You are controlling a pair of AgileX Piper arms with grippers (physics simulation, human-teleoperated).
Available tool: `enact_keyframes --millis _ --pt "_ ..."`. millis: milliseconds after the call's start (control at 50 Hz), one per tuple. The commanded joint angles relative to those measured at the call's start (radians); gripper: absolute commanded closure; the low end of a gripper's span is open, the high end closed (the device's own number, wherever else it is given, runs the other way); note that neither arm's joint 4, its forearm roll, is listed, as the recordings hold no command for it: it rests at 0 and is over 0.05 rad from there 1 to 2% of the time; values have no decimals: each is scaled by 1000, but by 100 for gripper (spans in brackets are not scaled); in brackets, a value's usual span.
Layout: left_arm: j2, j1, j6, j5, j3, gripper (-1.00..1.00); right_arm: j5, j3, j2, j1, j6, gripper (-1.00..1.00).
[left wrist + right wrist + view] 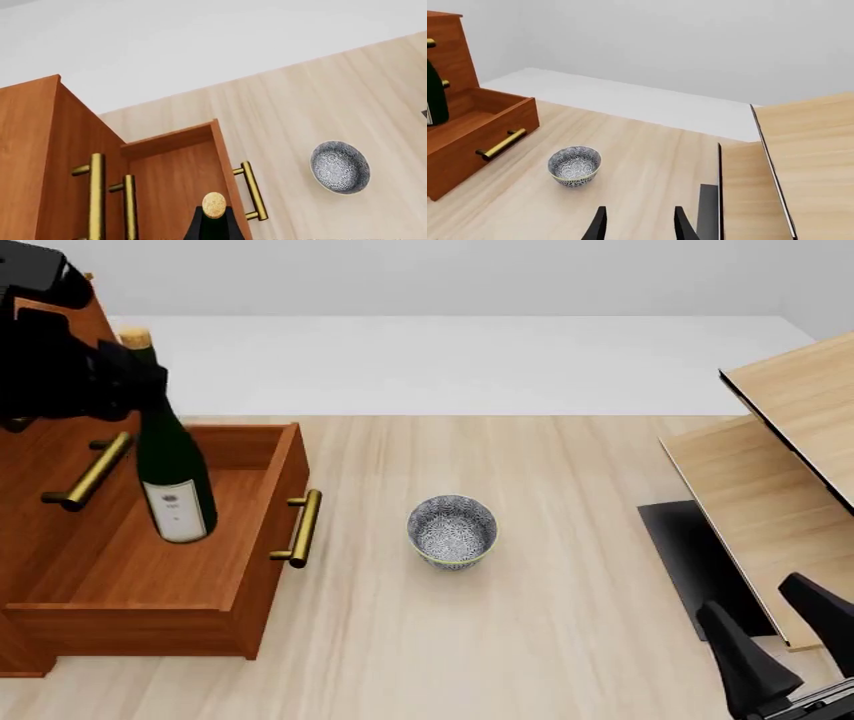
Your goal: Put the wine bottle in the bottom drawer of the cabinet.
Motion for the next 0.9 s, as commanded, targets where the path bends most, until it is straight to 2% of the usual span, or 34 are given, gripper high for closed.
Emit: enact_keyframes --millis 20,220,340,720,900 --pt "-14 -10 0 -11 17 100 1 -2 -1 -1 -2 -100" --pt "-22 3 -2 -1 4 100 2 -5 1 1 -2 -100" --pt "-26 29 22 -3 23 100 1 -6 2 3 -4 -100" --pt "-16 8 -38 -15 74 100 -12 11 8 10 -8 -100" --pt "-9 7 -27 -25 98 100 -13 13 9 10 -8 -100"
